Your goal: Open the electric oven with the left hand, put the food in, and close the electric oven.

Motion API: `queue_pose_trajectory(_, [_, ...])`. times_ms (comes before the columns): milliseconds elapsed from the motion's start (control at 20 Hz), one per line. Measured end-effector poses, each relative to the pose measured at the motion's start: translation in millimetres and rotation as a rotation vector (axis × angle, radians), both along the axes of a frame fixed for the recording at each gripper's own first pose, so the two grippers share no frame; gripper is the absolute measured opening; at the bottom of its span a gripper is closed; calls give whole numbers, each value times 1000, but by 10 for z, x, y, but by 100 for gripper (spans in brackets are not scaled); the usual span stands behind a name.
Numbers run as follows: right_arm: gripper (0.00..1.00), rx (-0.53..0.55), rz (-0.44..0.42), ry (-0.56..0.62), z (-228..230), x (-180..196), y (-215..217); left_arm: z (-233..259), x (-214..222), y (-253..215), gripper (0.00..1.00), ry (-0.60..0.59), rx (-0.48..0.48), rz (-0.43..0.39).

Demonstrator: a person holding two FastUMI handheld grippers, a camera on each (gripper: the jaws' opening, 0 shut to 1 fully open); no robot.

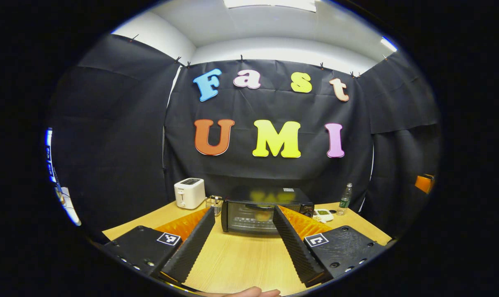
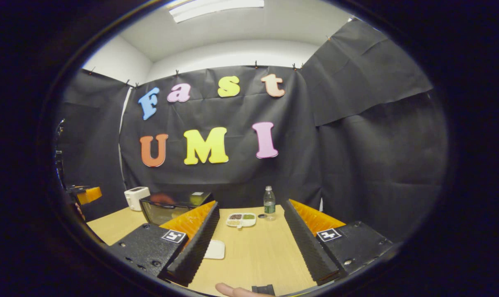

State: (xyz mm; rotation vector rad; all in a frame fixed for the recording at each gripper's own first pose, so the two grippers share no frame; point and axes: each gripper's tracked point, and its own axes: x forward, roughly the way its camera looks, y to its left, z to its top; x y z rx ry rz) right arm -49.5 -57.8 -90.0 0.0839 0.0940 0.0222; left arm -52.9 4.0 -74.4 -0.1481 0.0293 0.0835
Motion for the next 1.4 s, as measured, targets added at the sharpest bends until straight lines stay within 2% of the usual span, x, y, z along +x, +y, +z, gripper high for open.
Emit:
queue_pose_trajectory(150, [96, -7, 44, -23, 166, -105, 267, 175, -203, -97, 93, -30, -14, -42])
queue_pose_trajectory(350, [96, -3, 77, -19, 241, -238, 449, 248, -346, -205, 93, -20, 35, -82])
queue_pose_trajectory(400, [97, -7, 81, -25, 274, -284, 480, 255, -351, -226, 82, -18, 42, -91])
queue_pose_trajectory(450, [96, -14, 90, -36, 309, -322, 511, 252, -373, -218, 82, -17, 44, -88])
queue_pose_trajectory(500, [96, -19, 100, -49, 348, -363, 543, 270, -396, -206, 93, -13, 42, -86])
queue_pose_trajectory(600, [96, -29, 109, -68, 405, -436, 566, 278, -434, -234, 93, -18, 39, -92])
queue_pose_trajectory(650, [96, -35, 110, -80, 442, -456, 571, 279, -437, -234, 82, -17, 41, -96])
queue_pose_trajectory(700, [96, -41, 108, -85, 456, -453, 572, 268, -446, -237, 82, -12, 43, -99])
queue_pose_trajectory(750, [96, -46, 109, -86, 454, -467, 576, 255, -446, -224, 93, -5, 42, -98])
queue_pose_trajectory(1100, [96, -54, 146, -87, 439, -553, 746, 174, -524, -234, 93, 24, 24, -98])
queue_pose_trajectory(1250, [96, -67, 159, -106, 493, -603, 798, 139, -571, -330, 93, 35, 49, -131])
queue_pose_trajectory(1400, [96, -59, 168, -111, 492, -622, 863, 141, -591, -329, 93, 31, 46, -127])
